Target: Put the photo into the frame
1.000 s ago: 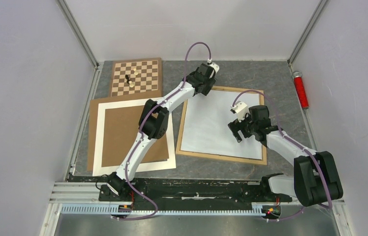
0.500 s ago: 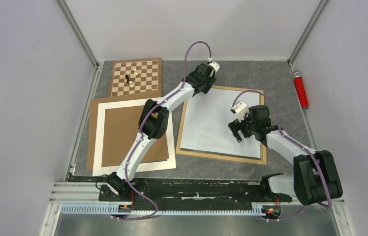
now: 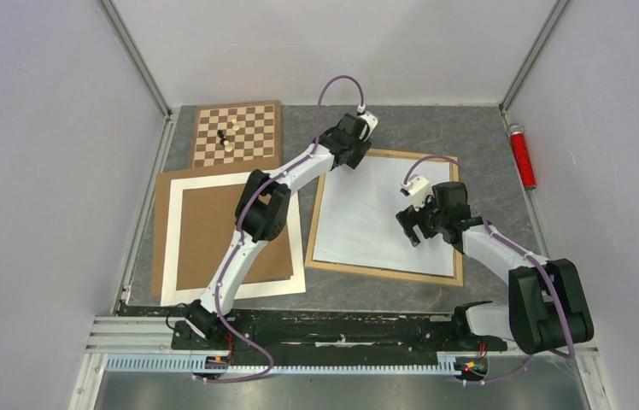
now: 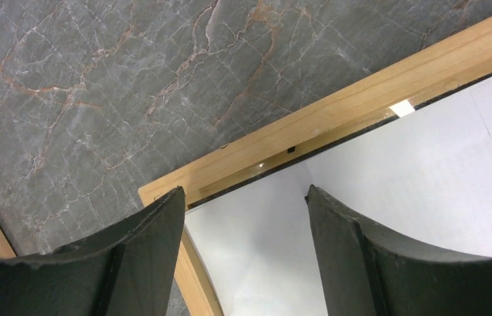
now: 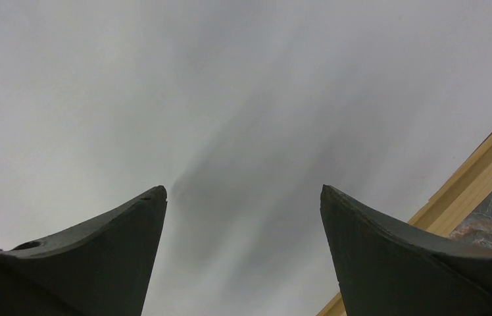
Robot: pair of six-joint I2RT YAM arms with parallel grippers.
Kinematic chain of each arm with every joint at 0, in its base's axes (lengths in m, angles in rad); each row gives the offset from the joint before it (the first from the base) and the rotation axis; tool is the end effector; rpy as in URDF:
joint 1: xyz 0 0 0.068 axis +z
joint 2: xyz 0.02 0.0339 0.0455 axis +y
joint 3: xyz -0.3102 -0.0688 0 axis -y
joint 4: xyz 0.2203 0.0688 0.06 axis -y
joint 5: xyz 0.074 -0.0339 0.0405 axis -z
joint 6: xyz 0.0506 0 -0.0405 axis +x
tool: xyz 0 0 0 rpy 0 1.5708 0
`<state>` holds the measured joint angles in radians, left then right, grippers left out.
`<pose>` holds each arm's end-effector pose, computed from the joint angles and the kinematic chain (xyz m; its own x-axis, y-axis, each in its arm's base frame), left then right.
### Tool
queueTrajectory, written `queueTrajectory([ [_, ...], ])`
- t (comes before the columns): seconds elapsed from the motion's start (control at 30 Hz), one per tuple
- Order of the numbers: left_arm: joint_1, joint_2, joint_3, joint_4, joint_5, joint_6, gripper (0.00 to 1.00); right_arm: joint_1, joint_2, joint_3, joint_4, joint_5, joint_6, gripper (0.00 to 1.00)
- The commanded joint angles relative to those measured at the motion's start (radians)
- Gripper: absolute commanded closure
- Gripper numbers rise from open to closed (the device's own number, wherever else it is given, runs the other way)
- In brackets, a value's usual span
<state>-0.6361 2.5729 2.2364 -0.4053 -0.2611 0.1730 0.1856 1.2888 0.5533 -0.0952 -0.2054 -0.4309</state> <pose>0.4902 -0.3458 0.1814 -0.4629 0.5486 -0.6962 0.5081 0.8078 0.2987 0.2149 0.0509 0.2169 -0.5275 -0.5151 -0.6756 -0.5901 0.7942 -0.1448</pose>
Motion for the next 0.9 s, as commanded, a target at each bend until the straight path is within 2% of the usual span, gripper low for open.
queueTrajectory([
  [0.0,0.005,-0.064,-0.001,-0.012,0.016,-0.012,0.25,-0.004,0.002,0.043,0.034,-0.017,0.0,0.1],
  [0.43,0.019,-0.213,0.002,-0.072,0.06,-0.054,0.21,-0.012,-0.039,0.077,0.017,0.023,0.014,0.1],
  [0.6,0.045,-0.298,-0.125,-0.121,0.097,-0.036,0.2,-0.033,-0.071,0.095,-0.023,0.095,0.014,0.1],
  [0.87,0.064,-0.452,-0.42,-0.147,0.195,0.006,0.21,-0.093,-0.087,0.093,-0.056,0.178,0.024,0.08],
])
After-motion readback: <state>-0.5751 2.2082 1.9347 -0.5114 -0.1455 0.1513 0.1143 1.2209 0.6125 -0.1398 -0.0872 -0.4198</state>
